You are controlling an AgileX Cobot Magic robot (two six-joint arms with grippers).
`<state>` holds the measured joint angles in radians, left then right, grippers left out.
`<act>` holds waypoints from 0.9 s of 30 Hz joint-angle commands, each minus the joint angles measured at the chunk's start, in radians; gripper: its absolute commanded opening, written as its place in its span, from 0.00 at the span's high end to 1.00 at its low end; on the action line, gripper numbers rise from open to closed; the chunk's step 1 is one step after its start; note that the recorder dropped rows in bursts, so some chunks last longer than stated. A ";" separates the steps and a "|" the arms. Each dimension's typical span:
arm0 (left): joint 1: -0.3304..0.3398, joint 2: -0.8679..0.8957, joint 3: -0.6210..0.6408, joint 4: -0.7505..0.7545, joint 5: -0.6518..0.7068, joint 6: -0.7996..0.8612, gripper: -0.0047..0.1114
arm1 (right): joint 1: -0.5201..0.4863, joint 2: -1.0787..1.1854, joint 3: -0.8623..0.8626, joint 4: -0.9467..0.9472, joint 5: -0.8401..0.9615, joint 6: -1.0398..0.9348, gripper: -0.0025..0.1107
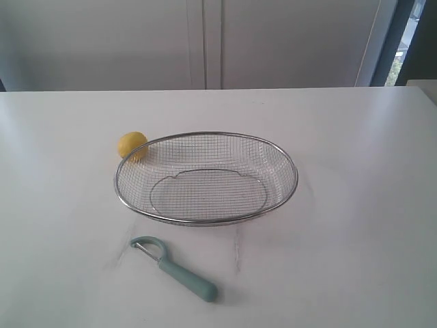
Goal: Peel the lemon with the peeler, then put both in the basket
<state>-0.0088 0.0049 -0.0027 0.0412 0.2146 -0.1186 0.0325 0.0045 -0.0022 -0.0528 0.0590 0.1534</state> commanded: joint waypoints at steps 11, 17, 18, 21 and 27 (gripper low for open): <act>-0.007 -0.005 0.003 -0.008 -0.004 -0.009 0.96 | -0.004 -0.004 0.002 -0.008 -0.241 -0.011 0.98; -0.007 -0.005 0.003 -0.008 -0.004 -0.009 0.96 | -0.004 -0.004 0.002 -0.006 -0.262 -0.011 0.98; -0.007 -0.005 0.003 -0.008 -0.004 -0.009 0.96 | -0.004 -0.004 0.002 -0.006 -0.270 -0.011 0.98; -0.007 -0.005 0.003 -0.008 -0.004 -0.009 0.96 | -0.004 -0.004 0.002 -0.006 -0.306 -0.011 0.98; -0.007 -0.005 0.003 -0.008 -0.004 -0.009 0.96 | -0.004 -0.004 0.002 -0.006 -0.388 -0.011 0.98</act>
<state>-0.0088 0.0049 -0.0027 0.0412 0.2146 -0.1209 0.0325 0.0045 -0.0022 -0.0528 -0.2812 0.1534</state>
